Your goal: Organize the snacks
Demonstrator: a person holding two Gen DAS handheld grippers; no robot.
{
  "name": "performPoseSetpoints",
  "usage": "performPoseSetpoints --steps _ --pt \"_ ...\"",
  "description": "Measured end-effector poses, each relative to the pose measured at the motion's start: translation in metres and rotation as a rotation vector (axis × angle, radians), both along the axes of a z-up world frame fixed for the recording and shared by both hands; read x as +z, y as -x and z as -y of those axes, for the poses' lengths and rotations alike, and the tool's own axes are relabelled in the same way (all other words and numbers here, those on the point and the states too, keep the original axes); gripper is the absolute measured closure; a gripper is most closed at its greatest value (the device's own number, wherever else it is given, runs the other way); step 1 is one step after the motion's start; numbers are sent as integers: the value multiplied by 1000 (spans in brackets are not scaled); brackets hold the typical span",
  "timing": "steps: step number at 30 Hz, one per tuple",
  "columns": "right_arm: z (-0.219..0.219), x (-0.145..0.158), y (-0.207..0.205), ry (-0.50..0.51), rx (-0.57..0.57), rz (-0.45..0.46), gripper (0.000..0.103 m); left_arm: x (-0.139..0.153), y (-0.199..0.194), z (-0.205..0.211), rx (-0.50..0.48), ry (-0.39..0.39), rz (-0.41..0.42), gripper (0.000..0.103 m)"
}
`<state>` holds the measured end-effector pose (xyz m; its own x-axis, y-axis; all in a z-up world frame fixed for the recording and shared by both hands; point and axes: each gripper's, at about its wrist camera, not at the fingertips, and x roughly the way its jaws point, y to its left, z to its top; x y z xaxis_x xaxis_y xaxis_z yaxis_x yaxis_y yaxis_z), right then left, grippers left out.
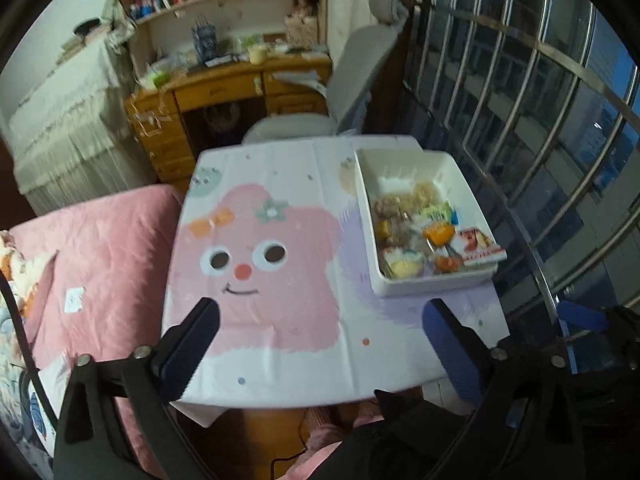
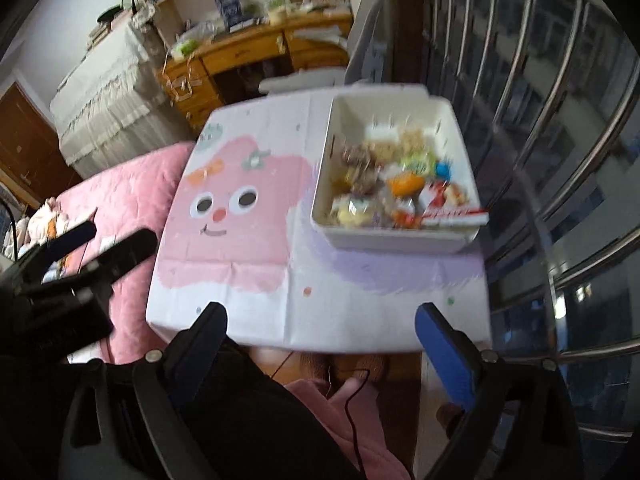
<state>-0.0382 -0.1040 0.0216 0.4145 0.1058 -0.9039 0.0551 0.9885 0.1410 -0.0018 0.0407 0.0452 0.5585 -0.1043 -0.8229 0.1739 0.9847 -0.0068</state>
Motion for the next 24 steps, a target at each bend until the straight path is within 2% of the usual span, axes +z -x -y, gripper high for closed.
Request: performPoseSetpoints --steps 4,8,11,15,24 --pt "2 15 3 3 -15 88 3 8 1 4 52 -39 52 1" --pt "5 18 6 15 -38 149 0 -8 -1 8 86 -82 6 1" --pt "5 9 3 21 -29 123 0 -18 -1 9 103 -74 -29 1" --pt "11 -3 -2 1 -24 55 0 -20 0 15 102 -64 -35 1" --pt "18 -10 -4 7 -18 11 0 -29 -3 26 88 -61 -54 1"
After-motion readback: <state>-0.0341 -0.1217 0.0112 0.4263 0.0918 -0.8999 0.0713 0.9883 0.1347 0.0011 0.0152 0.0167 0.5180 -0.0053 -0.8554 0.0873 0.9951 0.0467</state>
